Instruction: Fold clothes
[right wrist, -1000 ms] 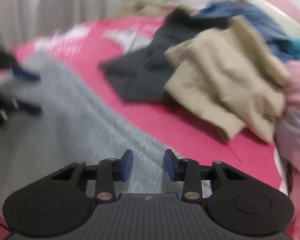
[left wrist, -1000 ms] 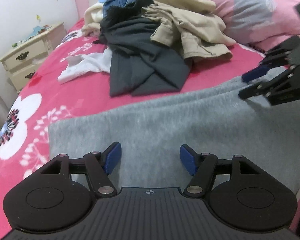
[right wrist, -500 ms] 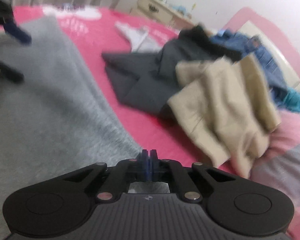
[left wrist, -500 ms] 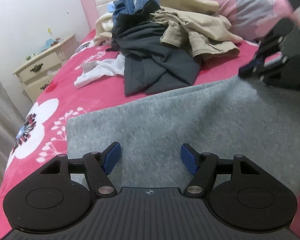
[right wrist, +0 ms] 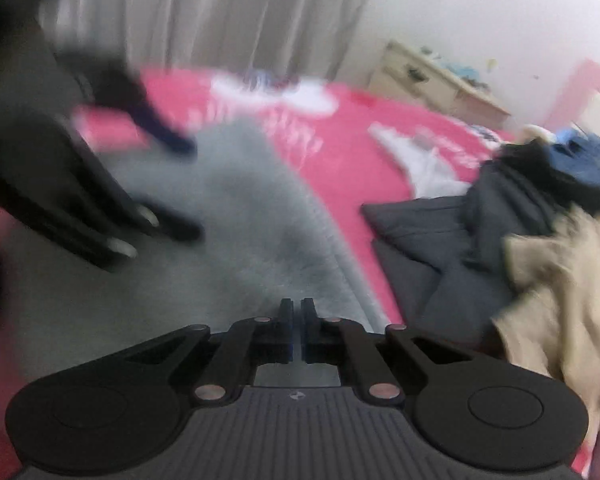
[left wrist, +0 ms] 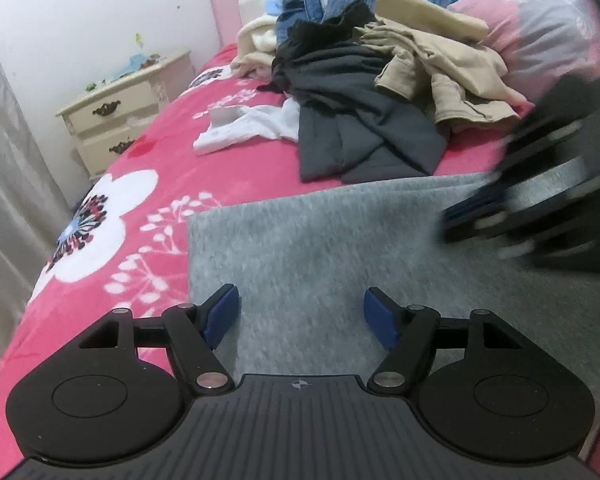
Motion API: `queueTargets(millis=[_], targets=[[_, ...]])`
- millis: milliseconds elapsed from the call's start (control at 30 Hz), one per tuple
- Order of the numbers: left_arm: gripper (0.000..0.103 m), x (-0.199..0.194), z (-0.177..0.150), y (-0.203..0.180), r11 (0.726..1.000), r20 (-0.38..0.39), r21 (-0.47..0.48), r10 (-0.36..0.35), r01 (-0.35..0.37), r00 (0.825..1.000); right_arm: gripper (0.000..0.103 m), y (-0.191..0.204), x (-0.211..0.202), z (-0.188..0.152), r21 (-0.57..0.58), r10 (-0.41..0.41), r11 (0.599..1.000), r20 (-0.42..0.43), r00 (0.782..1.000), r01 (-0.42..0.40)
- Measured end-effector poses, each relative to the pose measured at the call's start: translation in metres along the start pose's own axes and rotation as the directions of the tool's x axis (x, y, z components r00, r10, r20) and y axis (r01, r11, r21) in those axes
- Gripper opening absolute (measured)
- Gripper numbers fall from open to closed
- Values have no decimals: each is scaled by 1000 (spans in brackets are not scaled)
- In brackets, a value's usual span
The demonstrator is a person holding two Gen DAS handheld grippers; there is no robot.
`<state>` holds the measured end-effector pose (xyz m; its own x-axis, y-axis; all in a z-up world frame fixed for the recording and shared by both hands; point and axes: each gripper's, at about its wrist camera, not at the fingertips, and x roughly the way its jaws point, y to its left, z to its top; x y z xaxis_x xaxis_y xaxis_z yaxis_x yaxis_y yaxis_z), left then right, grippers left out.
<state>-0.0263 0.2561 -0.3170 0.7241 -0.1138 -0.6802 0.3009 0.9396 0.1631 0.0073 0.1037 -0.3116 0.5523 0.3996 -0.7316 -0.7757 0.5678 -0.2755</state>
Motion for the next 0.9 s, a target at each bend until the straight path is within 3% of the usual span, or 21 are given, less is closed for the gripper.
queueTargets(millis=[67, 167, 233, 333, 400, 467, 500, 567, 600, 633, 700, 733, 767, 800, 867, 900], targets=[[70, -1, 0, -2, 1000, -5, 15, 2, -2, 1000, 0, -24, 25, 9, 140, 18, 990, 38, 999, -23], [70, -5, 3, -2, 999, -20, 34, 15, -15, 1000, 4, -63, 32, 20, 341, -2, 940, 85, 996, -27], [70, -9, 9, -2, 998, -29, 40, 39, -38, 999, 7, -78, 14, 18, 406, -12, 913, 94, 995, -28], [72, -23, 25, -5, 998, -5, 48, 39, -38, 999, 10, -96, -38, -4, 495, 50, 863, 123, 991, -105], [74, -25, 36, -10, 999, -16, 37, -38, 39, 999, 15, -103, -66, -32, 566, 113, 812, 86, 990, -142], [75, -11, 43, -18, 988, -92, 20, -149, 151, 985, 15, -110, -88, -64, 640, 172, 754, 27, 985, -149], [75, -1, 43, -23, 986, -126, 20, -162, 166, 979, 15, -115, -89, -81, 671, 182, 732, -24, 983, -119], [75, 21, 39, -30, 989, -169, 41, -132, 141, 977, 15, -133, -78, -112, 712, 146, 702, -129, 981, -11], [75, 29, 37, -31, 991, -176, 56, -114, 125, 978, 4, -145, -70, -126, 727, 120, 685, -169, 978, 42], [75, 32, 37, -32, 990, -163, 74, -110, 124, 980, 0, -161, -63, -138, 762, 104, 645, -159, 982, 55], [75, 32, 41, -29, 989, -144, 76, -115, 126, 983, 0, -196, -59, -159, 875, 105, 485, -50, 993, -7], [75, 30, 42, -26, 989, -139, 75, -120, 131, 983, 2, -207, -65, -163, 904, 45, 427, -35, 998, 13], [75, 28, 42, -24, 988, -132, 76, -126, 136, 983, 18, -212, -73, -164, 909, -44, 408, -68, 997, 80], [75, 25, 40, -23, 987, -124, 80, -130, 141, 984, 23, -214, -82, -165, 913, -105, 387, -92, 990, 126], [75, 18, 39, -21, 986, -107, 99, -122, 133, 987, 24, -209, -99, -167, 922, -103, 368, -88, 991, 120], [75, 13, 39, -20, 985, -99, 106, -123, 133, 987, 25, -199, -104, -166, 919, -47, 388, -57, 997, 71]])
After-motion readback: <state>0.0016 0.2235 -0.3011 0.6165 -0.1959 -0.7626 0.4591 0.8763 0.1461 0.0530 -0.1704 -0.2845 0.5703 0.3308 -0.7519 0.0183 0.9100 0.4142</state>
